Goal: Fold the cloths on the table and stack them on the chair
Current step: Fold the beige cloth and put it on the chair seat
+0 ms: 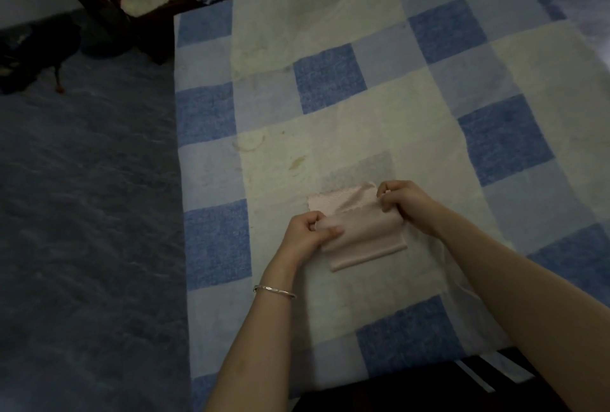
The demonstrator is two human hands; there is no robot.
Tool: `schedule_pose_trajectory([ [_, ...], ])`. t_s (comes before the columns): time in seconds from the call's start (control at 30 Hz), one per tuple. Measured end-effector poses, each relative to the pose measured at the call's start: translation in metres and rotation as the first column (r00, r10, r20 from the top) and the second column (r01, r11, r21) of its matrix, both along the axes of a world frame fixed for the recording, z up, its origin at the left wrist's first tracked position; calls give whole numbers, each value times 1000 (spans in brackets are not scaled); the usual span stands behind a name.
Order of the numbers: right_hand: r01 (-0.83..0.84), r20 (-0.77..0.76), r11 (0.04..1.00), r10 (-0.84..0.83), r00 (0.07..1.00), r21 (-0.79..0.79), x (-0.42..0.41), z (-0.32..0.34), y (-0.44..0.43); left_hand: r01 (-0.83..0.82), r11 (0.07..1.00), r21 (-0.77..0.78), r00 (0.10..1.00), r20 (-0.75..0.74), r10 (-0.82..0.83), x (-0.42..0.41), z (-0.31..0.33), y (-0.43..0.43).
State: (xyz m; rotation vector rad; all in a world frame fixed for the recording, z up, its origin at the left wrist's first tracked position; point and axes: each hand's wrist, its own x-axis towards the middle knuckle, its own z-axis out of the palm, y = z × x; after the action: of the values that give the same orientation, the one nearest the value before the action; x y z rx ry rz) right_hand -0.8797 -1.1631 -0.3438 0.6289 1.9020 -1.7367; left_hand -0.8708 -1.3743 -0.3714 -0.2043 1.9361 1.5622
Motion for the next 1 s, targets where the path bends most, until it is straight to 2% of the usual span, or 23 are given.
schedule_pose_trajectory([
  [0.1, -63, 3, 988, 63, 998, 141, 3, -6, 0, 20, 999, -34, 1000, 17, -19, 4, -3, -2],
  [0.23, -36, -54, 939, 58, 997, 341, 1, -17, -2, -189, 969, -157, 981, -59, 182, -2, -6, 2],
  [0.37, -50, -63, 883, 89, 994, 466, -7, -20, -7, -260, 904, -339, 965, -133, 228, -12, -1, 7],
  [0.67, -56, 1, 782, 70, 998, 621, -18, -18, -19, -191, 791, -581, 982, -106, 159, -23, 3, 17],
  [0.87, -20, 9, 760, 19, 1000, 650, -11, -17, -16, -195, 747, -636, 981, -139, 138, -19, 12, 21],
  [1.0, 13, 10, 733, -27, 1000, 680, -6, -17, -15, -180, 670, -721, 984, -137, 117, -11, 14, 21],
])
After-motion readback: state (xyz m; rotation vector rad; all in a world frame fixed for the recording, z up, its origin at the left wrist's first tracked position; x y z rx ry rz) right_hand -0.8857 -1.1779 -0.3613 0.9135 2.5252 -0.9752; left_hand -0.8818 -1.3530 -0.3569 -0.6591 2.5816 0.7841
